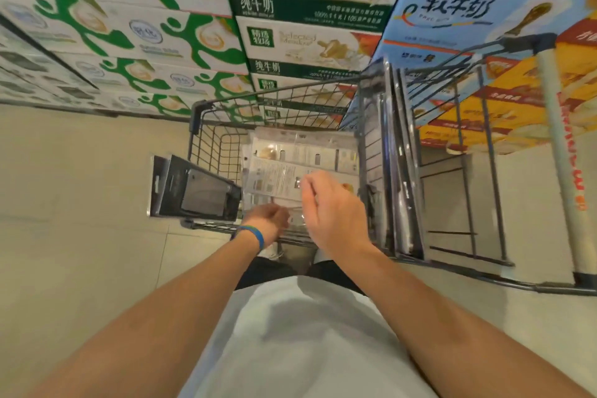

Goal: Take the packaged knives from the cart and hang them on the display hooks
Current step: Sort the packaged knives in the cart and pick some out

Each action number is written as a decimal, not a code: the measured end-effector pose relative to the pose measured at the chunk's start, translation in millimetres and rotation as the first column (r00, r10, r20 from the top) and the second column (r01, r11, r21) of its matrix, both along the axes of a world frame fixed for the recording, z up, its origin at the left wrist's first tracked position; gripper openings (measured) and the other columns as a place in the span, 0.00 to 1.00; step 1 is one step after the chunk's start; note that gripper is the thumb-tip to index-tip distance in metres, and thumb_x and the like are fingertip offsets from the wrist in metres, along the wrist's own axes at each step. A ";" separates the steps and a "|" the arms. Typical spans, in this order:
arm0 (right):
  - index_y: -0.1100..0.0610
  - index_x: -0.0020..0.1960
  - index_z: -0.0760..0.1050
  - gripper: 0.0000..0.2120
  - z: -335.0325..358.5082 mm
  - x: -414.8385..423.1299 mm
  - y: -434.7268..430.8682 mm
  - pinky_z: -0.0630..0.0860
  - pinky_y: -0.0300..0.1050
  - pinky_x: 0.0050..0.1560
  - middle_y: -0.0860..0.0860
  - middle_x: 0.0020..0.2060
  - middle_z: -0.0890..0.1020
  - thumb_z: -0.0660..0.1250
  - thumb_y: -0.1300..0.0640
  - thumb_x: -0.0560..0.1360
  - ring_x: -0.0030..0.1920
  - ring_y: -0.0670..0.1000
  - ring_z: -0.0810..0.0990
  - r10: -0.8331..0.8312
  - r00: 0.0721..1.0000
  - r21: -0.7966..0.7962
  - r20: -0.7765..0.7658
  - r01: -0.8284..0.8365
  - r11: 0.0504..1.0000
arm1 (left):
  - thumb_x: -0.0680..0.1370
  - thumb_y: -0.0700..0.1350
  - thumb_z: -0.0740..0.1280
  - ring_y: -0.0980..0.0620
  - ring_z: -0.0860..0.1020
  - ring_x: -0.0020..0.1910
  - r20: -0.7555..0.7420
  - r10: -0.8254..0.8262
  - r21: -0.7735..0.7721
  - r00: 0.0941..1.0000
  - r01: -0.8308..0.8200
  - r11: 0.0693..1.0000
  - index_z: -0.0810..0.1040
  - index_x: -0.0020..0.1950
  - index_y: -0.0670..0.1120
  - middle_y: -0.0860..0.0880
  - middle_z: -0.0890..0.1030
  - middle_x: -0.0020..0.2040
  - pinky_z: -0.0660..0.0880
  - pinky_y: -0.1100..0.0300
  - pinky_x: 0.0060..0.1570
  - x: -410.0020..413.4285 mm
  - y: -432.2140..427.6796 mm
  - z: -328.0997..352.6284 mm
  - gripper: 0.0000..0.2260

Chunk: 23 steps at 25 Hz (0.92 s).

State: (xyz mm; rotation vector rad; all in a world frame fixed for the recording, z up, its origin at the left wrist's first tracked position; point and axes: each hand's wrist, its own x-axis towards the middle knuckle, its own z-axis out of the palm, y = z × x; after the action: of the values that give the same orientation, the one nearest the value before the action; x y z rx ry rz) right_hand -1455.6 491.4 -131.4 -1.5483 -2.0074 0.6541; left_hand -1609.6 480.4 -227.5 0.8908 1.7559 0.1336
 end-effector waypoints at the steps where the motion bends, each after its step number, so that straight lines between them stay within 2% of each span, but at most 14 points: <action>1: 0.55 0.50 0.75 0.12 -10.9 -14.1 -2.8 0.70 0.43 0.29 0.49 0.38 0.77 0.56 0.52 0.84 0.33 0.49 0.74 0.038 0.999 -0.060 0.031 -0.036 0.998 | 0.82 0.51 0.59 0.46 0.81 0.46 -0.156 -0.234 -0.015 0.960 0.235 0.972 0.82 0.55 0.45 0.46 0.84 0.48 0.72 0.60 0.42 -20.8 -5.8 -8.8 0.15; 2: 0.54 0.52 0.75 0.11 -27.3 -30.2 -4.5 0.73 0.45 0.32 0.49 0.40 0.78 0.56 0.51 0.85 0.35 0.50 0.76 0.070 0.994 -0.146 0.086 -0.058 0.988 | 0.82 0.53 0.59 0.45 0.80 0.48 -0.269 -0.400 -0.016 0.876 0.411 0.911 0.82 0.53 0.47 0.46 0.84 0.49 0.71 0.59 0.43 -38.0 -7.5 -17.8 0.14; 4: 0.52 0.54 0.74 0.12 -69.8 -53.0 -3.6 0.74 0.49 0.39 0.50 0.45 0.79 0.54 0.48 0.85 0.41 0.53 0.78 0.105 0.957 -0.348 0.269 -0.005 0.937 | 0.79 0.53 0.60 0.44 0.80 0.47 -0.413 -0.549 0.074 0.727 0.628 0.775 0.81 0.49 0.50 0.46 0.83 0.48 0.70 0.58 0.40 -59.0 -2.8 -36.7 0.13; 5: 0.51 0.53 0.74 0.12 -94.2 -59.2 -2.1 0.73 0.49 0.42 0.51 0.47 0.80 0.53 0.48 0.85 0.44 0.54 0.77 0.142 0.929 -0.506 0.342 0.055 0.861 | 0.78 0.53 0.60 0.43 0.80 0.46 -0.448 -0.592 0.105 0.670 0.697 0.709 0.81 0.47 0.49 0.46 0.83 0.47 0.72 0.57 0.40 -64.3 1.0 -43.4 0.13; 6: 0.51 0.55 0.75 0.12 -115.5 -61.6 2.2 0.73 0.49 0.45 0.53 0.50 0.81 0.54 0.50 0.85 0.47 0.55 0.78 0.197 0.905 -0.658 0.378 0.114 0.744 | 0.78 0.54 0.60 0.42 0.80 0.46 -0.458 -0.622 0.110 0.634 0.735 0.669 0.81 0.45 0.49 0.45 0.83 0.46 0.73 0.56 0.41 -68.0 4.7 -48.9 0.13; 8: 0.58 0.60 0.78 0.14 -160.5 -61.8 12.2 0.75 0.50 0.53 0.59 0.58 0.81 0.55 0.57 0.84 0.56 0.60 0.80 0.375 0.855 -0.853 0.358 0.137 0.504 | 0.77 0.56 0.55 0.41 0.80 0.43 -0.423 -0.611 0.109 0.669 0.707 0.698 0.76 0.39 0.51 0.45 0.83 0.42 0.70 0.55 0.37 -80.7 4.3 -62.4 0.15; 9: 0.62 0.62 0.78 0.15 -178.9 -61.0 18.6 0.75 0.50 0.56 0.61 0.61 0.81 0.56 0.60 0.83 0.57 0.61 0.80 0.471 0.816 -0.901 0.335 0.132 0.413 | 0.76 0.56 0.53 0.41 0.79 0.40 -0.414 -0.575 0.109 0.706 0.666 0.738 0.73 0.37 0.51 0.46 0.81 0.39 0.67 0.56 0.34 -88.4 0.8 -68.3 0.15; 10: 0.65 0.64 0.77 0.15 -195.0 -61.6 25.2 0.74 0.49 0.57 0.62 0.63 0.80 0.56 0.62 0.83 0.57 0.61 0.79 0.548 0.772 -0.923 0.323 0.129 0.362 | 0.75 0.56 0.52 0.42 0.77 0.37 -0.415 -0.528 0.126 0.741 0.622 0.773 0.71 0.36 0.51 0.48 0.79 0.36 0.64 0.56 0.32 -93.8 -2.9 -73.0 0.15; 12: 0.66 0.67 0.75 0.17 -222.8 -64.3 38.1 0.74 0.49 0.58 0.62 0.66 0.78 0.57 0.62 0.83 0.60 0.62 0.78 0.605 0.725 -0.924 0.329 0.114 0.366 | 0.74 0.56 0.53 0.45 0.73 0.33 -0.411 -0.492 0.151 0.767 0.590 0.793 0.72 0.35 0.51 0.53 0.74 0.31 0.62 0.57 0.31 -95.7 -8.4 -79.2 0.14; 14: 0.64 0.69 0.75 0.17 -250.5 -62.9 46.5 0.75 0.48 0.58 0.61 0.65 0.78 0.60 0.58 0.83 0.62 0.61 0.78 0.543 0.744 -0.881 0.389 0.130 0.454 | 0.73 0.56 0.54 0.46 0.71 0.32 -0.398 -0.483 0.158 0.780 0.577 0.802 0.72 0.34 0.51 0.54 0.71 0.30 0.62 0.58 0.31 -92.7 -8.1 -80.1 0.14; 16: 0.62 0.68 0.75 0.18 -281.0 -59.0 48.0 0.75 0.49 0.56 0.60 0.63 0.79 0.63 0.55 0.82 0.60 0.60 0.78 0.454 0.775 -0.843 0.439 0.182 0.505 | 0.73 0.56 0.54 0.46 0.71 0.31 -0.395 -0.467 0.169 0.791 0.562 0.810 0.70 0.33 0.51 0.54 0.71 0.29 0.63 0.58 0.32 -93.0 -7.0 -83.1 0.14; 18: 0.60 0.65 0.75 0.16 -307.3 -56.2 48.4 0.74 0.48 0.51 0.59 0.61 0.78 0.66 0.56 0.80 0.54 0.59 0.78 0.385 0.802 -0.819 0.456 0.209 0.535 | 0.73 0.57 0.54 0.47 0.72 0.31 -0.392 -0.462 0.168 0.796 0.555 0.815 0.69 0.33 0.51 0.54 0.73 0.30 0.64 0.58 0.33 -95.3 -10.0 -87.9 0.14; 21: 0.57 0.60 0.76 0.14 -328.3 -50.0 52.3 0.70 0.48 0.47 0.57 0.56 0.76 0.72 0.55 0.77 0.53 0.59 0.78 0.409 0.768 -0.737 0.494 0.120 0.665 | 0.73 0.56 0.54 0.49 0.71 0.29 -0.396 -0.460 0.176 0.795 0.557 0.811 0.66 0.31 0.52 0.55 0.71 0.27 0.65 0.59 0.32 -96.6 -15.0 -92.3 0.14; 23: 0.56 0.58 0.75 0.15 -328.8 -48.6 55.5 0.72 0.48 0.45 0.56 0.55 0.76 0.74 0.53 0.76 0.52 0.58 0.78 0.486 0.716 -0.714 0.501 0.026 0.700 | 0.73 0.56 0.53 0.50 0.69 0.27 -0.397 -0.460 0.185 0.795 0.560 0.808 0.63 0.30 0.52 0.56 0.69 0.26 0.64 0.59 0.32 -96.5 -14.3 -93.0 0.14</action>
State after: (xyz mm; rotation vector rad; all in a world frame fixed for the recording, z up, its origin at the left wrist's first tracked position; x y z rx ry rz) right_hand -1504.2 546.8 -460.1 -2.1858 -2.7495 1.1929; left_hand -1706.1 466.2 -320.5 1.6721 1.7525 -0.1324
